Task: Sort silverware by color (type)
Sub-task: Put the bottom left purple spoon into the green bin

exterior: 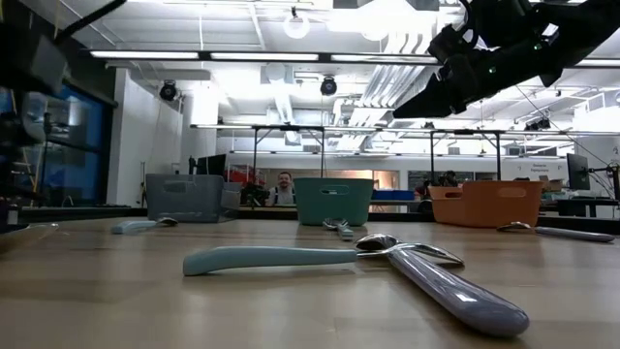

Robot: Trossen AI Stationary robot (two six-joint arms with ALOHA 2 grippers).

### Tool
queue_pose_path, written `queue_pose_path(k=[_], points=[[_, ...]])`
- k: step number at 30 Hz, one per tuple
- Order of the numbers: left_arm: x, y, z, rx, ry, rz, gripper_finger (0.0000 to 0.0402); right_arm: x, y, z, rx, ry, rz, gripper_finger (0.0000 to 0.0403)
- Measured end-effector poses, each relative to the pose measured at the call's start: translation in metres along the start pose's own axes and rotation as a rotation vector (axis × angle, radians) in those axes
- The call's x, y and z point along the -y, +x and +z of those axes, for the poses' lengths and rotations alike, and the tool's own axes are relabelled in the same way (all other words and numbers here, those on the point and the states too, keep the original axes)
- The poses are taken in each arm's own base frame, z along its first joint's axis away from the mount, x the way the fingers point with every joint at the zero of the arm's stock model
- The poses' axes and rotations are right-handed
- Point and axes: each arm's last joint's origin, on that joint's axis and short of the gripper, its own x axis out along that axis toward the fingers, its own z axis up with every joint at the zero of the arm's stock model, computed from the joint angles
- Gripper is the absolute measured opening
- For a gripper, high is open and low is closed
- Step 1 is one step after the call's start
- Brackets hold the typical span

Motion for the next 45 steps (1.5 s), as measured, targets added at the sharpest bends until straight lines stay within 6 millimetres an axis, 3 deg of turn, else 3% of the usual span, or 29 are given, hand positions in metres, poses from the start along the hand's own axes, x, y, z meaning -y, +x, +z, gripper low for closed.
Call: queue_pose_path(k=[5, 13, 23, 29, 33, 35, 45], points=[[0.011, 0.015, -0.003, -0.032, 0.018, -0.042, 0.0112, 0.0, 0.0, 0.0, -0.001, 0.001, 0.0, 0.0], [0.013, 0.018, -0.004, -0.029, 0.006, -0.036, 0.0109, 0.0, 0.0, -0.001, -0.01, 0.017, 0.001, 0.0], [0.012, 0.019, -0.005, -0.05, 0.043, -0.032, 0.0038, 0.0, 0.0, -0.001, -0.015, 0.018, 0.002, 0.0], [0.016, 0.015, -0.002, -0.097, 0.109, -0.057, 0.0035, 0.0, 0.0, -0.001, -0.015, 0.017, 0.002, 0.0], [0.018, 0.007, 0.01, -0.114, 0.155, -0.059, 0.0034, 0.0, 0.0, -0.001, -0.015, 0.016, 0.002, 0.0], [0.016, 0.002, 0.019, -0.085, 0.167, -0.071, 0.0015, 0.0, 0.0, -0.001, -0.015, 0.016, 0.002, 0.0], [-0.032, -0.027, 0.064, -0.022, 0.183, -0.21, 0.0003, 0.0, 0.0, -0.001, -0.015, -0.003, 0.002, 0.0]])
